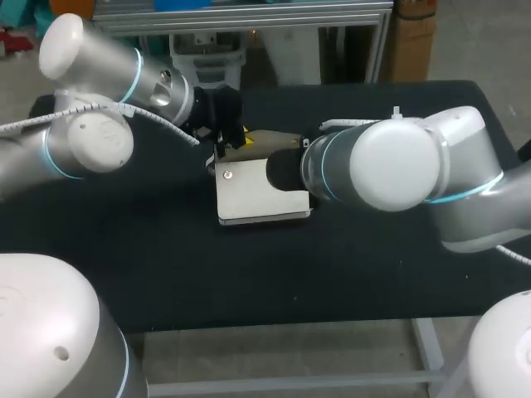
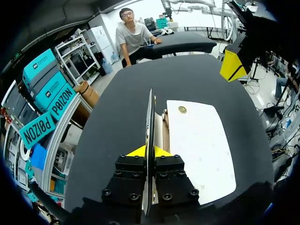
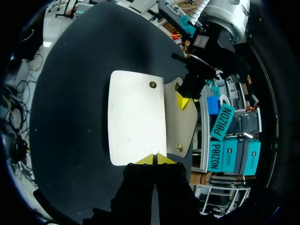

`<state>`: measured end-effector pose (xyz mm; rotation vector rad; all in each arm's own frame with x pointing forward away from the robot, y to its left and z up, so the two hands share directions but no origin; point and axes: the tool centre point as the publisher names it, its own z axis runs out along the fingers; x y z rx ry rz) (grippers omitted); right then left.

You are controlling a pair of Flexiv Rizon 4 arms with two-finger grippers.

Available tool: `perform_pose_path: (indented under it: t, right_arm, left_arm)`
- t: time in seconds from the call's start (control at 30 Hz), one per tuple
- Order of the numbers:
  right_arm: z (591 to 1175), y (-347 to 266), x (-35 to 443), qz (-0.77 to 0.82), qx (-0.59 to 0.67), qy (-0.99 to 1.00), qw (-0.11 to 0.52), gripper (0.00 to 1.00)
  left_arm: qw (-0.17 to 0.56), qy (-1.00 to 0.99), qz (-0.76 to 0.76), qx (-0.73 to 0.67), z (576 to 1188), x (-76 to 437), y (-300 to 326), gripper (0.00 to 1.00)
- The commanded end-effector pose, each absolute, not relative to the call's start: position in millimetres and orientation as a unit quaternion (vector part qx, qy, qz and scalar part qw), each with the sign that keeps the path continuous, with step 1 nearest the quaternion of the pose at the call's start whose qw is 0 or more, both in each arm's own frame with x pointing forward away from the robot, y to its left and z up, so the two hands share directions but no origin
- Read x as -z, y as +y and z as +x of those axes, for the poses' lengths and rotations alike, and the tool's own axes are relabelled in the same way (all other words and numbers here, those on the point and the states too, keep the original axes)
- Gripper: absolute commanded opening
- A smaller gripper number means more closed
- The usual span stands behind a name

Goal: Pick up the bag, open it, inspect its contents, close it, and place it on the opposite side

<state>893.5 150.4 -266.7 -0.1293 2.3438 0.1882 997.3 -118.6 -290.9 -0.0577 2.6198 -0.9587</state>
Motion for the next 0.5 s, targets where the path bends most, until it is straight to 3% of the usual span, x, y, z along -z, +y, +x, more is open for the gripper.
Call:
perform_pose_path:
  t: [0.03,0.17,0.37,0.5]
  right_arm:
    - [892.9,152.3,272.7,-0.052,-0.073,0.921,0.379,0.22]
    - [888.3,153.6,279.3,-0.054,-0.071,0.925,0.37,0.44]
    - [883.0,155.2,291.8,-0.055,-0.069,0.93,0.356,0.64]
    - [881.1,156.8,303.5,-0.056,-0.066,0.934,0.346,0.71]
  left_arm:
    - [0.199,0.915,-0.027,0.349,991.0,300.7,-119.6,0.0]
    - [0.225,0.911,-0.028,0.344,987.9,305.4,-121.1,0.0]
    - [0.26,0.906,-0.019,0.333,983.5,308.9,-125.6,0.0]
    - [0.286,0.902,-0.004,0.324,979.1,313.3,-129.4,0.0]
